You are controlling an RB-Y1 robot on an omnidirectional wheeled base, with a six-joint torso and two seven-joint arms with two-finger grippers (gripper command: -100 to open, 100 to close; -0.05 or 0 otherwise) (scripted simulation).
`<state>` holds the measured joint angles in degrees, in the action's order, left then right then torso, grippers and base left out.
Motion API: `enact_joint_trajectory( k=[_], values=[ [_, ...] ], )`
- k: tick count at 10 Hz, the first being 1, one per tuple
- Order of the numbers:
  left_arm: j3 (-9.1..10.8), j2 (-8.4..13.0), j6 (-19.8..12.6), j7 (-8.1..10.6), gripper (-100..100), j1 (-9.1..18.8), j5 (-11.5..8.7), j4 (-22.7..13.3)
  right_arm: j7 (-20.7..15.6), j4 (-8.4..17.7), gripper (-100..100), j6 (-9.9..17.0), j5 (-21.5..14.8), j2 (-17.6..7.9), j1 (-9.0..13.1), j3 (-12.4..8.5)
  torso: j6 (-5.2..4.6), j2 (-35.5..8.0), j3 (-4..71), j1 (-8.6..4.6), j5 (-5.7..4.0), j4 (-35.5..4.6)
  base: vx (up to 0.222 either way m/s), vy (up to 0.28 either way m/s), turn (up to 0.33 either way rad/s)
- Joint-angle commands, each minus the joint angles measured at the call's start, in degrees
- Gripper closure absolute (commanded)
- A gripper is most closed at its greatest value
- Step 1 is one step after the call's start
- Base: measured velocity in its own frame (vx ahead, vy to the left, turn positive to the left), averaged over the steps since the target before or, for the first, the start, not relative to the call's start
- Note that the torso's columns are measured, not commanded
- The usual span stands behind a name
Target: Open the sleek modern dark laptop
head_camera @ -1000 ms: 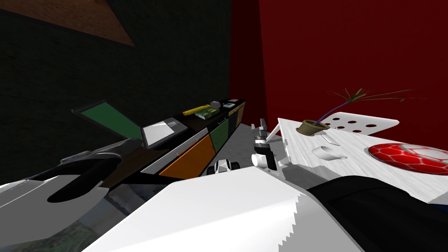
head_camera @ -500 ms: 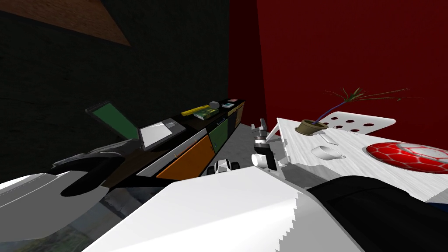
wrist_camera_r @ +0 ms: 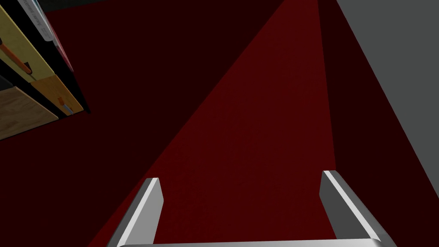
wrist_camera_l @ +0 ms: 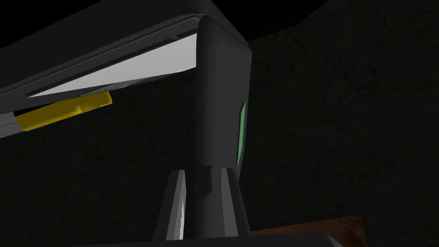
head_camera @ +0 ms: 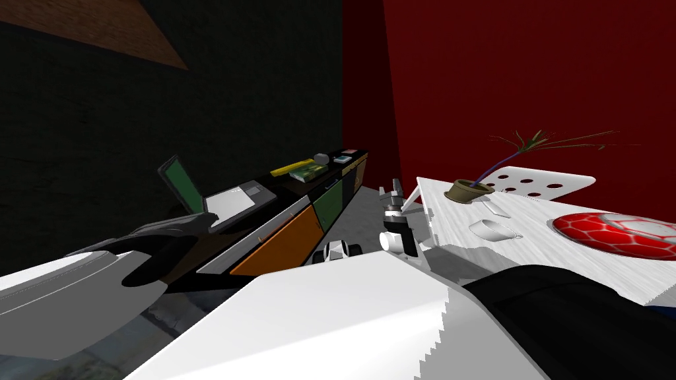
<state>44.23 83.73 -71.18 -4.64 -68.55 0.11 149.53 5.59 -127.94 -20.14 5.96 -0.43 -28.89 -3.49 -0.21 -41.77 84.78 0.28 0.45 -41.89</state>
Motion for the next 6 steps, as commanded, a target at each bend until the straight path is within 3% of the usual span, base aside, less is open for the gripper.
enact_joint_trajectory(
  k=[1, 3, 4, 6],
  values=[
    [0.47, 3.37, -1.87, -0.47, 100, -3.25, -0.39, 0.14, 0.0, 0.0, 0, 0.0, 0.0, 0.0, 0.0, 0.0, 0.05, -0.06, -0.04, 0.08, 0.02, -0.04, 0.024, -0.013, -0.006],
    [1.61, 7.08, -4.66, -1.01, 100, -6.44, -0.63, 0.23, 0.0, 0.0, 0, 0.0, 0.0, 0.0, 0.0, 0.0, 0.01, -0.01, -0.06, 0.14, 0.18, 0.06, 0.026, -0.016, -0.043],
    [1.61, 7.28, -4.66, -1.01, 100, -6.71, -0.63, 0.23, 0.0, 0.0, 0, 0.0, 0.0, 0.0, 0.0, 0.0, 0.01, 0.01, -0.05, 0.12, 0.19, 0.07, 0.024, -0.018, -0.011],
    [2.74, 11.07, -7.44, -1.55, 100, -10.04, -0.87, 0.31, 0.0, 0.0, 0, 0.0, 0.0, 0.0, 0.0, 0.0, 0.06, -0.04, -0.07, 0.19, 0.17, 0.02, 0.028, -0.018, -0.021]
  ],
)
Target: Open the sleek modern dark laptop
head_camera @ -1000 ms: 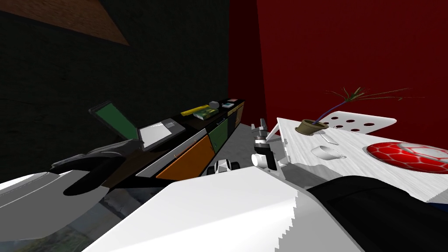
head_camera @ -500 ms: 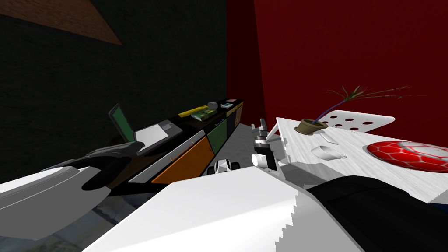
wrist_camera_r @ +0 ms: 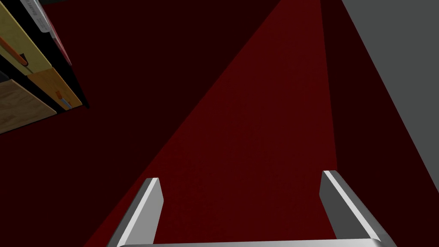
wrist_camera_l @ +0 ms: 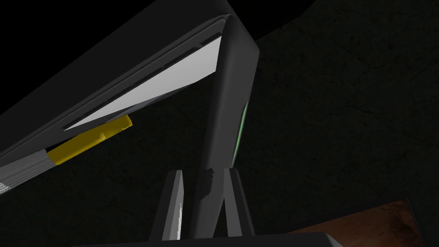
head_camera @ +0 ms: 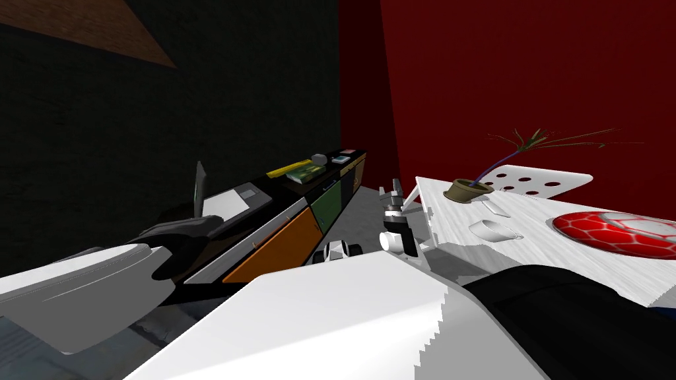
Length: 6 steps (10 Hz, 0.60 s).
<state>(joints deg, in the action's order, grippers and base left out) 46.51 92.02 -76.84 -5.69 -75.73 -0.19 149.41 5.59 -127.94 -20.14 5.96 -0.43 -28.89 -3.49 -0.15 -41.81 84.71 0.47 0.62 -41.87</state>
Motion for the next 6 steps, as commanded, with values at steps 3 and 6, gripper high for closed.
enact_joint_trajectory(
  k=[3, 6],
  values=[
    [-2.0, 0.88, 0.88, -3.5, 100, 0.49, 0.51, -2.61, 0.0, 0.0, 0, 0.0, 0.0, 0.0, 0.0, 0.0, 0.12, -0.26, -0.07, -0.01, -0.27, -0.26, 0.006, -0.051, -0.026],
    [-6.72, 0.88, 5.42, -3.84, 100, 5.75, 0.51, -8.0, 0.0, 0.0, 0, 0.0, 0.0, 0.01, 0.0, 0.01, 0.08, -0.38, -0.09, -0.49, -0.64, -0.43, 0.013, -0.105, -0.003]
  ],
)
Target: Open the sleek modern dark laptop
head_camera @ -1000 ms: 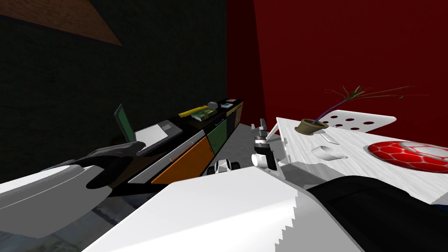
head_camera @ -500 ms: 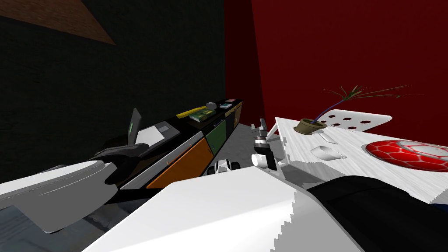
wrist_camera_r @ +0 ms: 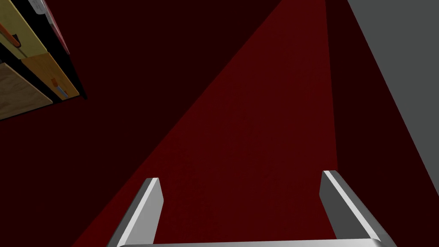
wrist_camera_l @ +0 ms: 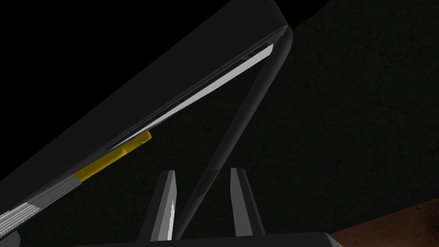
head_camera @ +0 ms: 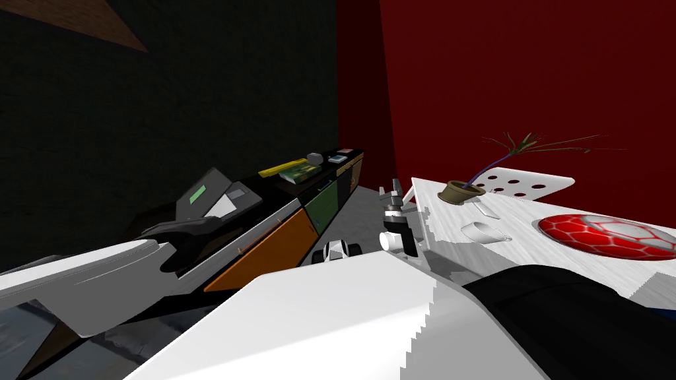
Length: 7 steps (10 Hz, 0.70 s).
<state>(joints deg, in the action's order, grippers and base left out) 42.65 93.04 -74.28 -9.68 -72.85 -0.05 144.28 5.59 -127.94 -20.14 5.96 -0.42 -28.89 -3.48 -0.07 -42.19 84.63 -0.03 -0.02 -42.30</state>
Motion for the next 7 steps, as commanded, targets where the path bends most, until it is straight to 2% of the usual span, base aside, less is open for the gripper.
enact_joint_trajectory(
  k=[1, 3, 4, 7],
  values=[
    [-1.06, 1.09, 1.38, -0.49, -100, 2.16, -1.45, -3.2, 0.0, 0.0, 0, 0.0, 0.0, 0.0, 0.0, 0.0, 0.01, -0.06, -0.03, 0.23, 0.08, -0.02, -0.033, -0.018, -0.094],
    [1.28, 2.48, 1.59, -2.2, -100, 2.97, -5.01, -6.26, 0.0, 0.0, 0, 0.0, 0.0, -0.01, 0.02, 0.0, 0.06, -0.38, -0.23, 0.2, 0.08, -0.08, -0.12, -0.006, -0.15],
    [1.28, 2.48, 1.59, -2.2, -100, 2.97, -5.34, -6.26, 0.0, 0.01, 0, 0.01, 0.0, -0.01, 0.03, 0.0, 0.07, -0.4, -0.26, 0.08, 0.03, -0.09, -0.096, 0.005, -0.059],
    [4.78, 4.57, 1.91, -4.77, -100, 4.2, -11.09, -10.86, 0.0, 0.01, 0, 0.0, 0.0, -0.01, 0.02, 0.0, 0.01, -0.09, -0.02, -0.2, -0.15, -0.05, -0.094, -0.006, -0.106]
  ],
)
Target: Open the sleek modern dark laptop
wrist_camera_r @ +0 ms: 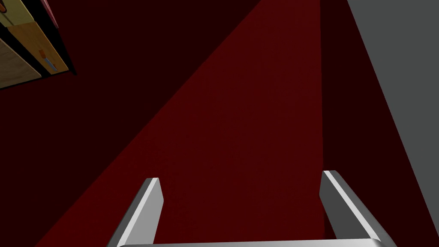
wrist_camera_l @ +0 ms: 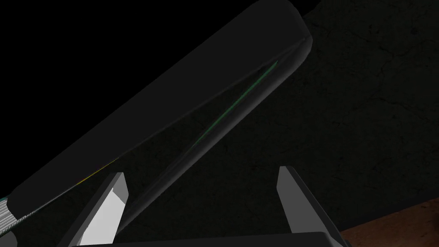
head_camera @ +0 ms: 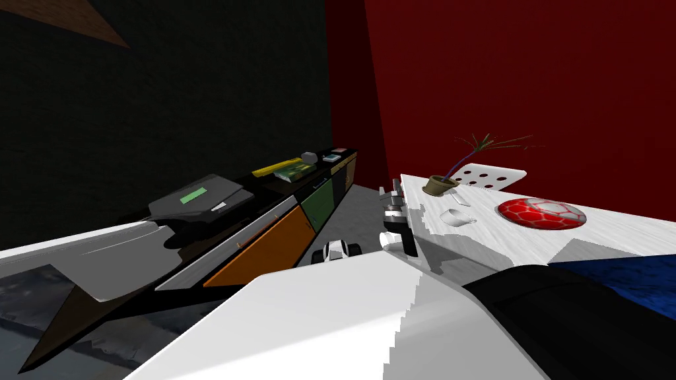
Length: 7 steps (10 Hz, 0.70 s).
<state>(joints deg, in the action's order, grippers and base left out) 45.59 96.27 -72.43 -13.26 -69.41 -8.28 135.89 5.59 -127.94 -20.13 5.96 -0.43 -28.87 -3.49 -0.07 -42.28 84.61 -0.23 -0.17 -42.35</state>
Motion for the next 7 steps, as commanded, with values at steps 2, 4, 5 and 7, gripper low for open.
enact_joint_trajectory(
  k=[2, 4, 5, 7],
  values=[
    [4.18, 2.73, 0.27, -2.91, -100, 1.57, -6.39, -5.54, 0.0, 0.0, 0, 0.0, 0.0, 0.0, 0.0, 0.0, 0.02, -0.1, -0.07, -0.06, -0.04, -0.06, -0.115, -0.017, -0.127],
    [6.52, 4.12, 0.49, -4.62, -100, 2.39, -10.46, -8.6, 0.0, 0.0, 0, 0.0, 0.0, 0.0, 0.0, 0.0, 0.09, -0.2, -0.14, 0.14, 0.04, -0.08, -0.122, -0.005, -0.142],
    [5.7, 3.97, 0.45, -3.98, -100, 2.15, -9.43, -7.83, 0.0, 0.0, 0, 0.0, 0.0, 0.0, 0.0, 0.0, 0.08, -0.17, -0.13, 0.12, 0.05, -0.06, -0.049, -0.005, -0.034],
    [5.83, 3.99, 0.47, -4.19, 0, 2.18, -9.6, -7.95, 0.0, 0.0, 0, 0.0, 0.0, 0.0, -0.02, -0.01, 0.08, 0.2, 0.1, 0.24, 0.16, 0.12, -0.009, -0.001, 0.004]
  ],
)
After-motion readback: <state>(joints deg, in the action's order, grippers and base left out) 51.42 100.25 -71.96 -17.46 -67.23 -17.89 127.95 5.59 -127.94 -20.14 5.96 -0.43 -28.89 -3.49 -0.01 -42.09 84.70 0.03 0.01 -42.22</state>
